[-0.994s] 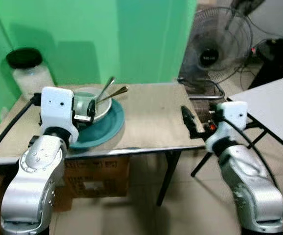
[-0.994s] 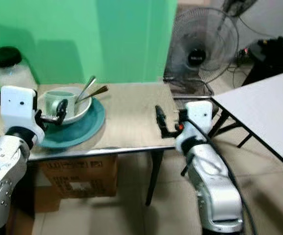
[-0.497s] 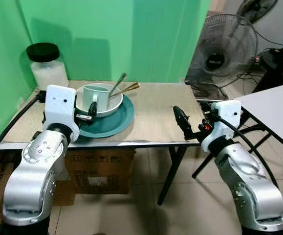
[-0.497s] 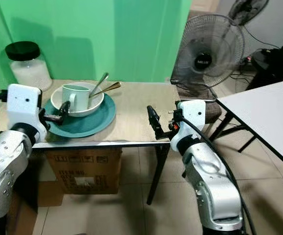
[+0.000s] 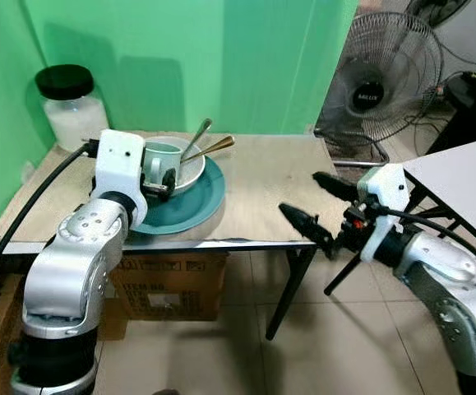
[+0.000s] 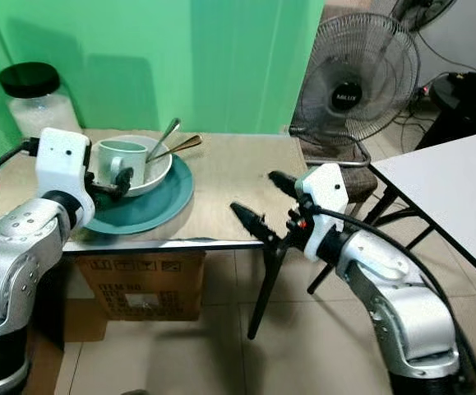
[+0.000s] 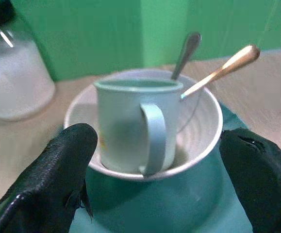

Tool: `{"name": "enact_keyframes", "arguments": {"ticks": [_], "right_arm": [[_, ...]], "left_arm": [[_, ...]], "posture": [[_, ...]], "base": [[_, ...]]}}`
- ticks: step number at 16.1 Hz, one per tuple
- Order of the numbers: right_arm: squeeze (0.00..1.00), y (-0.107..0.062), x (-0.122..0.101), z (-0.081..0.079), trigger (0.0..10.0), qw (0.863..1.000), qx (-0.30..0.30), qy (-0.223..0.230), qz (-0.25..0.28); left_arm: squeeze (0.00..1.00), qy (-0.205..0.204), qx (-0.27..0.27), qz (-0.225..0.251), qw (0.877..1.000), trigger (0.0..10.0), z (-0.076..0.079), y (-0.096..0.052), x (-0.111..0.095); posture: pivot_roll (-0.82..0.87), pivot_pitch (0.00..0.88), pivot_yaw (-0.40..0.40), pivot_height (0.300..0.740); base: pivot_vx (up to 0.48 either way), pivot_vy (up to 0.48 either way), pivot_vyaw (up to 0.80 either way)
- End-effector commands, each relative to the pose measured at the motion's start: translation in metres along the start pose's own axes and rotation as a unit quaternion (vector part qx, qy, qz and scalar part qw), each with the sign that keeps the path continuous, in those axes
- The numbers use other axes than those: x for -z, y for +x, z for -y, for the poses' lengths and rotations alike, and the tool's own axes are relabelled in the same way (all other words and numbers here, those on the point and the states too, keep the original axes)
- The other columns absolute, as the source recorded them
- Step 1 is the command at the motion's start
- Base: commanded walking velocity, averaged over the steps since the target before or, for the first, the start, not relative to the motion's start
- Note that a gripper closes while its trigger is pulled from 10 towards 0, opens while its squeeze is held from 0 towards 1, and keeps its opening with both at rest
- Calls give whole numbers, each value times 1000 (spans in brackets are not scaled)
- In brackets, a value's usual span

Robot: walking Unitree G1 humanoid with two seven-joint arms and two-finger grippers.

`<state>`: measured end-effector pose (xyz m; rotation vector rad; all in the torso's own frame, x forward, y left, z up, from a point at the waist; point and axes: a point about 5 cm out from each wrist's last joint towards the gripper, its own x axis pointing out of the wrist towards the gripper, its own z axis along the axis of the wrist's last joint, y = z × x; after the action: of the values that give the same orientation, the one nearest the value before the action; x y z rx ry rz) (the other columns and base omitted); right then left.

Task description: Setting the table

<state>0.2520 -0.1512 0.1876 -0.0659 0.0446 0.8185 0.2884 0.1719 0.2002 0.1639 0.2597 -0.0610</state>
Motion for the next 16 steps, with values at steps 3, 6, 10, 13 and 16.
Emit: {"name": "enact_keyframes", "arguments": {"ticks": [3,6,10,13,16], "right_arm": [[0,-5,-2,-5,10000,999,-41,5,-5],[0,-3,-2,-9,10000,998,-58,7,-5],[0,-3,0,-14,10000,997,-74,12,-11],[0,-5,0,-14,10000,996,-82,14,-16],[0,-5,1,-15,10000,996,-85,12,-19]], "left_arm": [[0,-6,5,-15,1000,10000,-1,8,0],[0,9,-2,-15,1000,10000,-10,24,0],[0,14,-3,-22,1000,2549,-13,38,0],[0,9,11,-17,1000,0,-12,46,0],[0,9,31,-22,999,0,-6,53,2]], "posture": [[15,20,-74,740],[9,13,-73,740],[1,10,-74,740],[-6,9,-72,740],[-9,6,-70,740]], "base": [[0,0,0],[0,0,0],[0,0,0],[0,0,0],[0,0,0]]}}
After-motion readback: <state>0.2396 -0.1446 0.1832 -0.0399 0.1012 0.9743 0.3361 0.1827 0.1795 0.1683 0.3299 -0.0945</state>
